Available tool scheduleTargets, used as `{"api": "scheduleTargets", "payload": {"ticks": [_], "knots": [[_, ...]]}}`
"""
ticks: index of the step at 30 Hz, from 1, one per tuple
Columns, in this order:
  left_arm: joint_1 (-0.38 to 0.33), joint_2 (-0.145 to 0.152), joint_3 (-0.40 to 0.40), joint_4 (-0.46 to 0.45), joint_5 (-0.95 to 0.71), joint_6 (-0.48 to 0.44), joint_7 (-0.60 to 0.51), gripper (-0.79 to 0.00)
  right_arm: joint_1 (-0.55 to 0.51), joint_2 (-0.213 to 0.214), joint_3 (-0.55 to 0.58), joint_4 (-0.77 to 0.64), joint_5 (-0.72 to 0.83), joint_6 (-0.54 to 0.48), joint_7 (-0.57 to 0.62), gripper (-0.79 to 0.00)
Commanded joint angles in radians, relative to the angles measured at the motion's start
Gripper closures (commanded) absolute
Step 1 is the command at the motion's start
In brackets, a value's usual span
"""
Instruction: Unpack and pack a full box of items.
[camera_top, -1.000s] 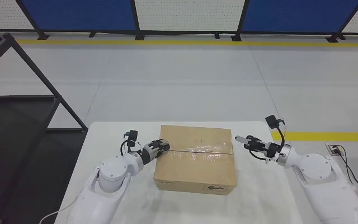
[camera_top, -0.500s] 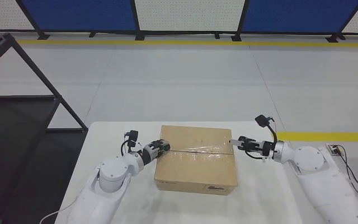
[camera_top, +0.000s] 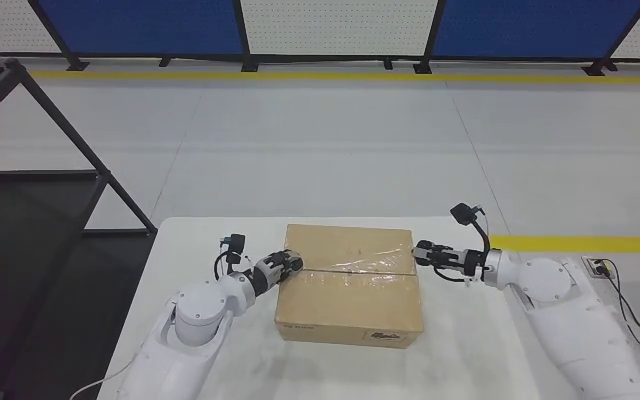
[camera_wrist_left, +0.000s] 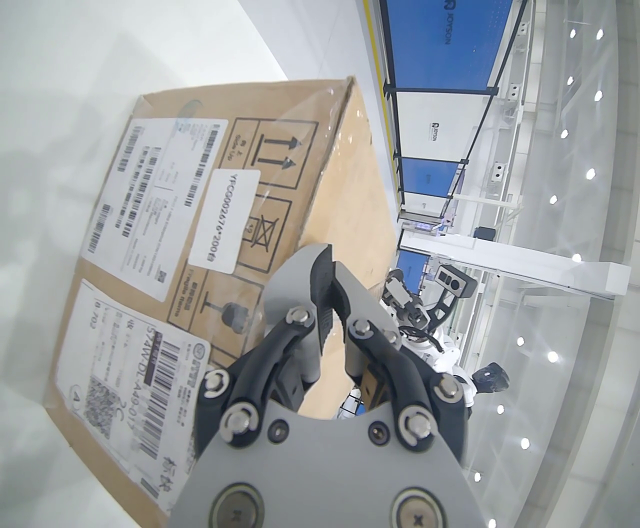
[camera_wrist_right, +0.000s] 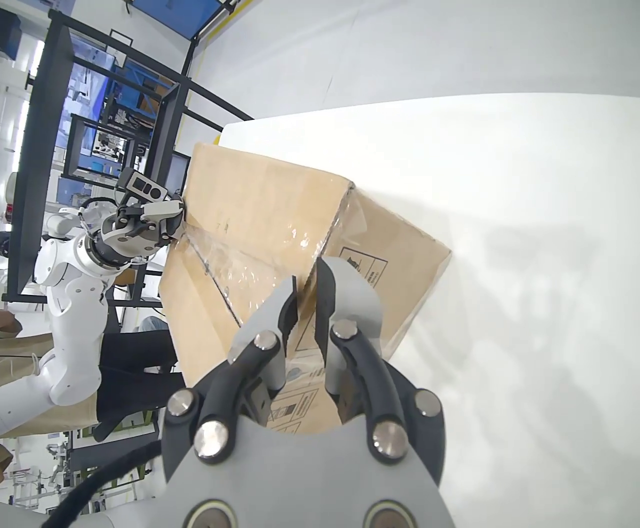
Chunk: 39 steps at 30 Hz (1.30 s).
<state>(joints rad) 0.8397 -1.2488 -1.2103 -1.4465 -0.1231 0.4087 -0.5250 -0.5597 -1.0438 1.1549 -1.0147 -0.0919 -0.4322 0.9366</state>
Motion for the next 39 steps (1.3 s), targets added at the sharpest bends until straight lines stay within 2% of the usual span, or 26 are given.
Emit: {"api": "scheduleTargets", "payload": {"ticks": [1,2,12,20,31,39], "knots": [[-0.001,0.000,0.001,0.001,0.000,-0.001,0.000,0.000,-0.003,0.002,0.003,-0.006,-0.001,0.000,-0.002,-0.018],[-0.001,0.000,0.001,0.002,-0.001,-0.001,0.001,0.000,-0.005,0.002,0.005,-0.012,0.000,-0.001,-0.004,0.000],[-0.002,-0.001,0.003,0.004,-0.002,-0.003,0.002,0.000,-0.045,0.016,0.034,-0.096,0.000,0.027,-0.010,0.000],[-0.002,-0.001,0.005,0.004,-0.001,-0.004,0.000,0.000,-0.081,0.026,0.044,-0.164,-0.089,0.071,-0.064,0.000],[-0.001,-0.002,0.008,0.002,-0.002,-0.003,0.003,0.000,-0.114,0.035,0.073,-0.215,-0.026,0.069,-0.049,0.000],[0.001,-0.001,0.006,0.002,-0.003,-0.006,0.001,0.000,-0.147,0.039,0.084,-0.325,-0.004,0.111,-0.056,0.000]]}}
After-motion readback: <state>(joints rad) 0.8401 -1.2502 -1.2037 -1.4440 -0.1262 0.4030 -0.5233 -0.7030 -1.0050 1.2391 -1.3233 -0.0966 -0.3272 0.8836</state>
